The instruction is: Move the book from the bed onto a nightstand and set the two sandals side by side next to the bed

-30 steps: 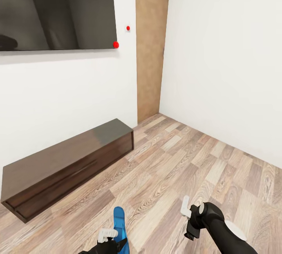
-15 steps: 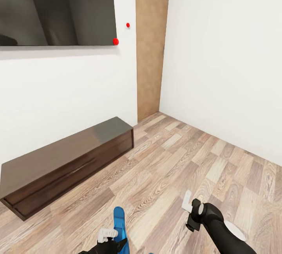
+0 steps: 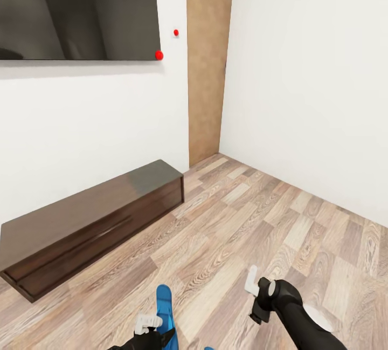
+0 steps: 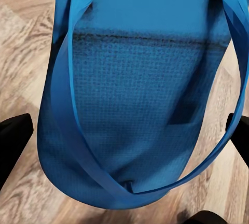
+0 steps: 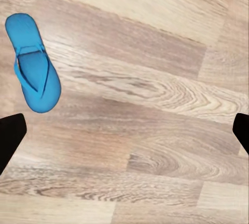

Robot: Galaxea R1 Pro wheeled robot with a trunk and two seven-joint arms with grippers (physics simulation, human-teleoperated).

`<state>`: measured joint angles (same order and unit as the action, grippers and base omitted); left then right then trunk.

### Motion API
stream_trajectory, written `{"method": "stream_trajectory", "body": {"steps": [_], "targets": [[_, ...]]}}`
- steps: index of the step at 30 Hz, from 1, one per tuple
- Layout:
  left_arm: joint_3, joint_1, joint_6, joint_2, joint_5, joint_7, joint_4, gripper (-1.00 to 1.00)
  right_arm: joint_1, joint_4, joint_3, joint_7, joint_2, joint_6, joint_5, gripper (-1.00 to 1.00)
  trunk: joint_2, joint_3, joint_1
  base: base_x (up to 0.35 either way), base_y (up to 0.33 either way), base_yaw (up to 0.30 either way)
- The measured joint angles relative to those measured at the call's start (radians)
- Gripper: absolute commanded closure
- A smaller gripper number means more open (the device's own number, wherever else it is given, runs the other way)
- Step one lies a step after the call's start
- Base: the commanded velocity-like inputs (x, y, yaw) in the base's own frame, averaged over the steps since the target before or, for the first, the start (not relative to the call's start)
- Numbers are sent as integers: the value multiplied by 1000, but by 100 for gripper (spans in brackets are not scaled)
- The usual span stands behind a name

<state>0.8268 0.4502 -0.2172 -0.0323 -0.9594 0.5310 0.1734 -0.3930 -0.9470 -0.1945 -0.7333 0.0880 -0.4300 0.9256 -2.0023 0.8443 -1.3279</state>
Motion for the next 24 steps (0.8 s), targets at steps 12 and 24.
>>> {"method": "stream_trajectory", "body": {"steps": [12, 24], "targets": [[1, 0, 0, 1, 0, 0, 0, 100, 0, -1, -3, -46, -90, -3, -1, -100, -84, 38, -46, 0, 0, 0], [1, 0, 0, 1, 0, 1, 2, 100, 0, -6, -3, -275, -92, 1, 2, -100, -84, 38, -46, 0, 0, 0]]}}
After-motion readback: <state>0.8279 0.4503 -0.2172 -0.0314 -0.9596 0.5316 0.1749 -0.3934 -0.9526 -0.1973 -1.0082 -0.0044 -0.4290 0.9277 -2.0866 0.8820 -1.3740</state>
